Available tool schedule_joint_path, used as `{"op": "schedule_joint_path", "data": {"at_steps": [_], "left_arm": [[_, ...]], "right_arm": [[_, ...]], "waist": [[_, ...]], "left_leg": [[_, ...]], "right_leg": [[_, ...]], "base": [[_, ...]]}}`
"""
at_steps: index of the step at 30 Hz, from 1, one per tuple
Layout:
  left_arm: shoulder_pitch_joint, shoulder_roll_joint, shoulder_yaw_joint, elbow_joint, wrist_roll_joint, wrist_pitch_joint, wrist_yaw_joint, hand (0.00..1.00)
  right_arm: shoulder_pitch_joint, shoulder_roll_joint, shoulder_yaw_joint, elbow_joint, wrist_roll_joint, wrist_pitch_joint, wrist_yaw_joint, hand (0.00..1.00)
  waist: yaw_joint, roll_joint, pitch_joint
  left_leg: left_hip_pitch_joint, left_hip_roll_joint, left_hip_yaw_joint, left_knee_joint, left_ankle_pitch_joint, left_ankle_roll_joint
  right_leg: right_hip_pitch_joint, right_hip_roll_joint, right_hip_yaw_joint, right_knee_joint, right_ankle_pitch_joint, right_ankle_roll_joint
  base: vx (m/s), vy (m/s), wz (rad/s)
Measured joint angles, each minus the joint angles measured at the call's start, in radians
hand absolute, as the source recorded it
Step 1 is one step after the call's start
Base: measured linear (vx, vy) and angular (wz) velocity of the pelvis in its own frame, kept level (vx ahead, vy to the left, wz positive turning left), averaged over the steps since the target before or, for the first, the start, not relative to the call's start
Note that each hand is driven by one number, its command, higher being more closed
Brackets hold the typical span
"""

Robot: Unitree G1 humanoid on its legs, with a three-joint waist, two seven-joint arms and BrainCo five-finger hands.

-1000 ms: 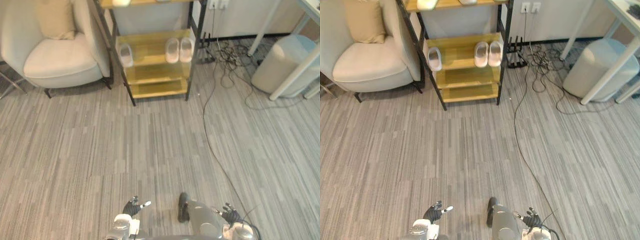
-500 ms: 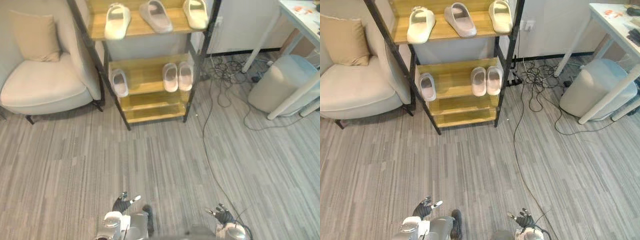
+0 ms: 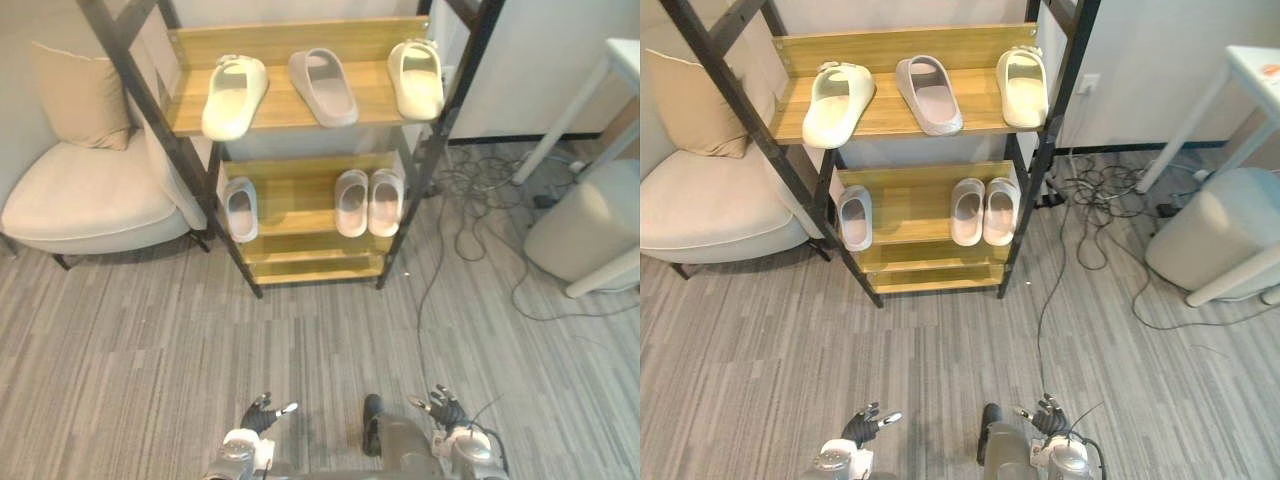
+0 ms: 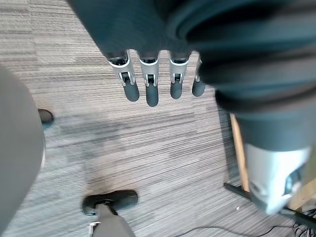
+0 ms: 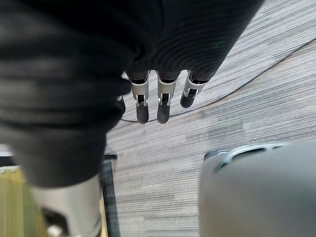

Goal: Organize the slippers on the shoe rack

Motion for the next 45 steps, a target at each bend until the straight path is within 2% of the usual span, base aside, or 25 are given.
{"op": "schedule_joint_path", "data": {"at_steps": [1, 2, 3, 4, 7, 9, 10, 11, 12, 14, 16, 18, 20, 21, 22, 24, 26, 27, 29, 30, 31, 32, 34, 40, 45], "left_arm": [[-0.003, -0.001, 0.011, -0.004, 0.000, 0.000, 0.000, 0.00], [-0.002, -0.006, 0.038, -0.010, 0.000, -0.001, 0.000, 0.00], [-0.002, -0.008, 0.039, -0.013, 0.000, -0.002, 0.000, 0.00], [-0.002, -0.009, 0.039, -0.019, 0.000, -0.003, 0.000, 0.00], [-0.003, -0.007, 0.039, -0.031, 0.000, -0.003, 0.000, 0.00], [-0.004, -0.005, 0.038, -0.037, 0.000, -0.004, 0.000, 0.00], [-0.002, -0.009, 0.036, -0.036, 0.000, -0.005, 0.000, 0.00], [-0.004, -0.004, 0.036, -0.035, 0.000, -0.007, 0.001, 0.00], [-0.001, 0.003, 0.036, -0.035, 0.000, -0.007, 0.002, 0.00], [-0.006, 0.046, 0.032, -0.027, 0.001, -0.005, -0.001, 0.00], [-0.009, 0.064, 0.031, -0.019, 0.002, -0.001, -0.001, 0.00], [-0.001, 0.069, 0.032, -0.009, 0.001, -0.001, -0.001, 0.00], [0.009, 0.068, 0.030, -0.007, 0.000, 0.000, -0.001, 0.00], [0.012, 0.070, 0.023, -0.006, 0.000, 0.000, -0.001, 0.00], [0.012, 0.073, -0.008, -0.001, 0.001, 0.001, -0.001, 0.00], [0.013, 0.076, -0.034, 0.004, 0.001, 0.008, -0.001, 0.00], [0.010, 0.069, -0.042, 0.003, 0.000, 0.013, 0.000, 0.00], [0.011, 0.067, -0.043, 0.003, 0.000, 0.013, 0.000, 0.00], [0.015, 0.068, -0.039, 0.010, 0.002, 0.015, 0.001, 0.00], [0.025, 0.047, -0.039, 0.009, 0.002, 0.013, 0.000, 0.00], [0.026, 0.043, -0.039, 0.009, 0.002, 0.012, 0.000, 0.00], [0.032, 0.030, -0.039, 0.012, 0.002, 0.013, 0.000, 0.00], [0.036, 0.015, -0.038, 0.014, 0.008, 0.012, -0.001, 0.00], [0.027, 0.005, -0.019, 0.014, 0.038, 0.012, -0.016, 0.00], [0.025, 0.012, -0.009, 0.023, 0.041, 0.013, -0.015, 0.00]], "right_arm": [[0.004, -0.001, 0.003, 0.002, 0.000, 0.001, 0.000, 0.00], [0.013, 0.002, 0.008, 0.006, 0.001, 0.001, -0.002, 0.00], [0.018, 0.001, 0.009, 0.009, 0.001, 0.001, -0.002, 0.00], [0.021, -0.002, 0.009, 0.026, 0.002, 0.002, -0.006, 0.00], [0.020, -0.001, 0.010, 0.033, 0.002, 0.002, -0.008, 0.00], [0.021, 0.001, 0.009, 0.034, 0.002, 0.007, -0.009, 0.00], [0.025, -0.004, 0.010, 0.033, 0.002, 0.007, -0.009, 0.00], [0.023, -0.002, 0.017, 0.037, 0.002, 0.012, -0.012, 0.00], [0.025, 0.004, 0.023, 0.035, 0.002, 0.011, -0.012, 0.00], [0.023, 0.045, 0.043, 0.036, 0.000, 0.010, -0.009, 0.00], [0.021, 0.061, 0.044, 0.036, -0.001, 0.010, -0.009, 0.00], [0.018, 0.062, 0.049, 0.040, -0.006, 0.010, -0.006, 0.00], [0.016, 0.058, 0.054, 0.037, -0.029, 0.010, 0.000, 0.00], [0.010, 0.059, 0.054, 0.034, -0.030, 0.009, 0.000, 0.00], [0.002, 0.062, 0.052, 0.032, -0.032, 0.008, 0.001, 0.00], [0.000, 0.061, 0.053, 0.032, -0.037, 0.008, 0.001, 0.00], [0.001, 0.060, 0.053, 0.029, -0.038, 0.008, 0.001, 0.00], [0.002, 0.059, 0.053, 0.027, -0.038, 0.008, 0.001, 0.00], [0.017, 0.060, 0.050, 0.032, -0.032, 0.008, 0.000, 0.00], [0.018, 0.041, 0.052, 0.038, -0.037, 0.009, 0.000, 0.00], [0.018, 0.037, 0.052, 0.038, -0.037, 0.010, 0.000, 0.00], [0.020, 0.025, 0.051, 0.039, -0.037, 0.010, 0.000, 0.00], [0.027, 0.019, 0.050, 0.039, -0.037, 0.010, 0.000, 0.00], [0.039, 0.027, 0.051, 0.037, -0.037, 0.007, -0.001, 0.00], [0.049, 0.041, 0.063, 0.032, -0.037, 0.006, -0.003, 0.00]], "waist": [[0.002, 0.000, 0.002], [0.007, -0.007, 0.009], [0.014, -0.003, 0.008], [0.020, 0.000, 0.006], [0.024, 0.001, 0.006], [0.029, -0.006, 0.010], [0.029, 0.003, 0.004], [0.041, -0.008, 0.003], [0.041, -0.019, -0.005], [0.041, -0.083, -0.011], [0.042, -0.099, -0.007], [0.051, -0.089, -0.005], [0.055, -0.079, -0.018], [0.057, -0.078, -0.018], [0.041, -0.086, -0.020], [0.023, -0.082, -0.022], [0.023, -0.076, -0.025], [0.022, -0.070, -0.028], [0.026, -0.077, -0.057], [0.032, -0.043, -0.072], [0.033, -0.042, -0.072], [0.032, -0.018, -0.079], [0.028, -0.004, -0.088], [0.025, -0.020, -0.094], [0.026, -0.049, -0.107]], "left_leg": [[-0.060, 0.024, 0.006, 0.153, 0.043, -0.070], [-0.128, 0.068, 0.033, 0.325, 0.063, -0.087], [-0.146, 0.088, 0.063, 0.379, 0.046, -0.074], [-0.196, 0.112, 0.135, 0.433, -0.012, -0.023], [-0.262, 0.093, 0.180, 0.317, -0.055, 0.004], [-0.285, 0.026, 0.162, 0.082, -0.040, 0.014], [-0.278, -0.022, 0.122, -0.124, 0.066, 0.014], [-0.248, -0.051, 0.118, -0.166, 0.154, 0.061], [-0.237, -0.063, 0.121, -0.185, 0.157, 0.065], [-0.235, -0.103, 0.137, -0.195, 0.147, 0.085], [-0.234, -0.113, 0.141, -0.173, 0.114, 0.095], [-0.207, -0.109, 0.168, -0.159, 0.063, 0.097], [-0.170, -0.103, 0.193, -0.173, 0.037, 0.097], [-0.147, -0.112, 0.202, -0.183, 0.027, 0.101], [-0.109, -0.127, 0.198, -0.205, 0.020, 0.110], [-0.075, -0.129, 0.184, -0.216, 0.014, 0.115], [-0.041, -0.106, 0.141, -0.234, 0.015, 0.112], [-0.039, -0.093, 0.127, -0.232, 0.017, 0.108], [-0.030, -0.093, 0.096, -0.231, 0.003, 0.075], [-0.022, -0.074, 0.095, -0.230, 0.003, 0.072], [-0.020, -0.071, 0.097, -0.232, 0.003, 0.072], [-0.002, -0.061, 0.099, -0.240, 0.004, 0.070], [0.022, -0.058, 0.101, -0.250, 0.010, 0.062], [0.047, -0.070, 0.102, -0.250, 0.011, 0.062], [0.033, -0.104, 0.110, -0.245, 0.011, 0.062]], "right_leg": [[0.057, 0.004, -0.020, -0.041, -0.010, -0.012], [0.125, 0.013, -0.035, -0.086, -0.016, -0.019], [0.155, 0.019, -0.037, -0.106, -0.017, -0.021], [0.226, 0.023, -0.036, -0.163, -0.018, -0.023], [0.280, 0.016, -0.023, -0.208, -0.013, -0.012], [0.306, -0.009, -0.007, -0.224, -0.019, 0.018], [0.316, -0.014, 0.008, -0.230, -0.028, 0.049], [0.330, -0.024, 0.048, -0.236, -0.039, 0.074], [0.328, -0.032, 0.055, -0.243, -0.038, 0.076], [0.332, -0.068, 0.079, -0.268, -0.044, 0.090], [0.343, -0.081, 0.085, -0.260, -0.042, 0.091], [0.332, -0.085, 0.102, -0.192, -0.045, 0.096], [0.243, -0.102, 0.134, -0.002, -0.061, 0.121], [0.190, -0.121, 0.141, 0.120, -0.059, 0.141], [0.120, -0.155, 0.131, 0.284, -0.039, 0.176], [0.093, -0.173, 0.090, 0.334, -0.111, 0.148], [0.059, -0.125, 0.060, 0.259, -0.167, 0.106], [0.053, -0.098, 0.065, 0.189, -0.165, 0.099], [0.065, -0.064, 0.060, -0.010, -0.023, 0.060], [0.088, -0.042, 0.056, -0.038, -0.017, 0.051], [0.092, -0.037, 0.056, -0.043, -0.017, 0.050], [0.121, -0.025, 0.052, -0.072, -0.017, 0.050], [0.160, -0.016, 0.051, -0.112, -0.017, 0.050], [0.256, -0.010, 0.050, -0.268, 0.041, 0.073], [0.283, -0.033, 0.061, -0.364, 0.104, 0.084]], "base": [[0.39, -0.227, 0.47], [0.31, -0.149, 0.31], [0.33, -0.082, 0.08], [0.24, -0.022, -0.08], [0.20, 0.044, -0.17], [0.25, 0.182, -0.26], [0.24, 0.220, -0.33], [0.31, 0.244, -0.29], [0.23, 0.136, -0.14], [0.29, 0.137, 0.06], [0.23, 0.112, 0.02], [0.15, 0.120, -0.36], [0.15, 0.113, -0.51], [0.24, 0.135, -0.22], [0.25, 0.112, -0.03], [0.22, 0.011, 0.35], [0.28, -0.106, 0.60], [0.26, -0.173, 0.58], [0.31, -0.204, 0.43], [0.28, -0.144, 0.18], [0.27, -0.125, -0.03], [0.17, -0.086, -0.06], [0.19, -0.075, -0.07], [0.07, 0.052, -0.02], [0.01, 0.114, -0.06]]}}
